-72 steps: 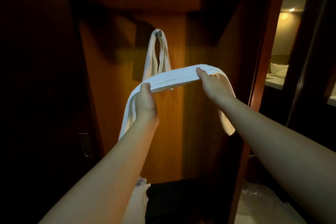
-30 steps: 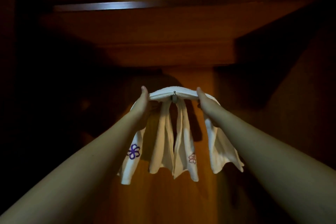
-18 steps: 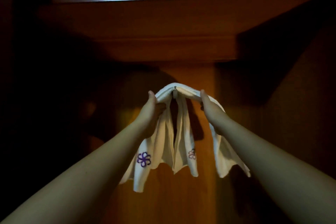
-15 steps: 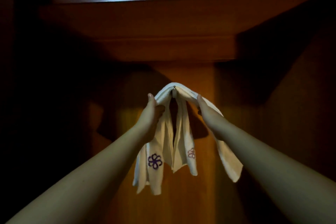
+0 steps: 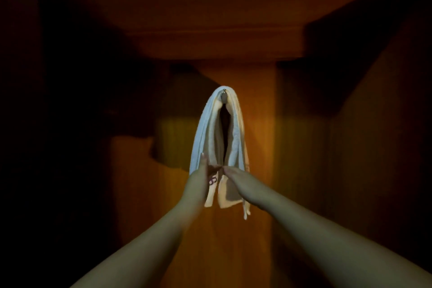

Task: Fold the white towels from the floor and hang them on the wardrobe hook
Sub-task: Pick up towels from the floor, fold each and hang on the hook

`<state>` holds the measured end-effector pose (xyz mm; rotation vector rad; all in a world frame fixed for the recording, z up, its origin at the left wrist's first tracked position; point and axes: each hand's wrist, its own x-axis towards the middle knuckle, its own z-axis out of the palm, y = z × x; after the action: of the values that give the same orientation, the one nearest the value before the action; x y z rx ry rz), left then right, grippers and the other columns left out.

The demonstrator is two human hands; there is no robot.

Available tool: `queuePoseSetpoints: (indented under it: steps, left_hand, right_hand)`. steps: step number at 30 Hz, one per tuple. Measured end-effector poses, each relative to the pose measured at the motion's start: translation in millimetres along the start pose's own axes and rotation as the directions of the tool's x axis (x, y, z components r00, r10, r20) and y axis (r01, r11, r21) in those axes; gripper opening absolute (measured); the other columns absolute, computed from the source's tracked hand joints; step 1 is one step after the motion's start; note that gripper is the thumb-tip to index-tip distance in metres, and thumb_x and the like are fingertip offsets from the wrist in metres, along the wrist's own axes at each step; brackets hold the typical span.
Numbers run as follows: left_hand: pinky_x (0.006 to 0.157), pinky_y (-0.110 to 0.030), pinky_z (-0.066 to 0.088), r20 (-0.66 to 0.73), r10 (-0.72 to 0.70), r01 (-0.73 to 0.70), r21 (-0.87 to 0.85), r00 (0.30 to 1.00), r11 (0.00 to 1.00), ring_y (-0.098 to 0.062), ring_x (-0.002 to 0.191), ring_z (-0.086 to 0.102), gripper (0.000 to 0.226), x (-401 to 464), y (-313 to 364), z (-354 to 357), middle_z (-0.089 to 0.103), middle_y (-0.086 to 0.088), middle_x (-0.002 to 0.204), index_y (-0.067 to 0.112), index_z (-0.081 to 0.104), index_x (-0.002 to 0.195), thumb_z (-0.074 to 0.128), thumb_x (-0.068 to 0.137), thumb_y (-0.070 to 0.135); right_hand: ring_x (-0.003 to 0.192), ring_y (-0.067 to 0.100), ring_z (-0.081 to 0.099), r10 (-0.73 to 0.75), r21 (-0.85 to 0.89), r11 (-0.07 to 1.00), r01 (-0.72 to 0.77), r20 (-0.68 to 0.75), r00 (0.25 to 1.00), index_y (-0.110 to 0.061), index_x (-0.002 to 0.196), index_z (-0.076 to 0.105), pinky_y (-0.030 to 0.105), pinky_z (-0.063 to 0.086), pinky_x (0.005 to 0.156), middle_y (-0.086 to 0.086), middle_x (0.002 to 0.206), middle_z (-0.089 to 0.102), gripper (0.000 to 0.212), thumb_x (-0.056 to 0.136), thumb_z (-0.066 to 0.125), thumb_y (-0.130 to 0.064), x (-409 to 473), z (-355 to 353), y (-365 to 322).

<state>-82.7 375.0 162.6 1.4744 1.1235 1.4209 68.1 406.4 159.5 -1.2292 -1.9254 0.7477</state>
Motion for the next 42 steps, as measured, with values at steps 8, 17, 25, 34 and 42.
queuePoseSetpoints:
  steps: [8,17,25,34,42]
  left_hand:
    - [0.061,-0.023,0.042,0.003,-0.072,0.066,0.386,0.997,0.92,-0.002,0.07,0.056,0.033,-57,-24,-35,0.059,0.015,0.079,0.021,0.067,0.123,0.05,0.103,0.041]
    - [0.068,-0.023,0.041,0.306,-0.209,-0.106,0.759,0.929,0.642,-0.019,0.103,0.064,0.044,-173,-60,-57,0.061,-0.007,0.137,0.021,0.054,0.142,0.051,0.101,0.037]
    - [0.098,-0.032,0.042,0.533,-0.316,-0.255,0.743,0.785,0.619,-0.023,0.135,0.048,0.059,-279,-107,-20,0.044,-0.006,0.153,0.024,0.035,0.154,0.051,0.101,0.045]
    - [0.119,-0.045,0.03,0.745,-0.401,-0.548,0.665,0.533,0.507,-0.025,0.146,0.032,0.061,-379,-156,108,0.033,-0.004,0.16,0.021,0.034,0.153,0.054,0.1,0.042]
    - [0.107,-0.038,0.038,0.836,-0.455,-0.687,0.526,0.308,0.501,-0.026,0.135,0.045,0.053,-463,-189,275,0.047,-0.005,0.15,0.019,0.048,0.144,0.05,0.098,0.045]
  right_hand:
    - [0.12,0.014,0.056,0.079,-0.352,0.931,-0.096,-0.062,0.995,-0.022,0.146,0.051,0.024,0.04,0.089,0.001,0.144,0.056,0.047,0.102,0.052,-0.04,-78,17,4]
    - [0.145,0.026,0.036,0.371,-0.584,0.745,-0.323,-0.04,0.928,-0.019,0.157,0.031,0.036,0.033,0.115,0.008,0.163,0.03,0.065,0.102,0.049,-0.049,-227,66,14]
    - [0.151,0.026,0.026,0.555,-0.557,0.655,-0.51,-0.103,0.825,-0.023,0.159,0.026,0.041,0.027,0.119,0.004,0.167,0.021,0.075,0.097,0.051,-0.058,-394,88,59]
    - [0.146,0.028,0.034,0.709,-0.595,0.482,-0.643,-0.167,0.685,-0.017,0.156,0.036,0.038,0.031,0.116,0.008,0.161,0.035,0.081,0.092,0.05,-0.066,-582,83,128]
    - [0.14,0.027,0.041,0.83,-0.446,0.408,-0.797,-0.182,0.527,-0.019,0.153,0.039,0.041,0.038,0.112,0.004,0.157,0.041,0.08,0.088,0.045,-0.066,-739,31,206]
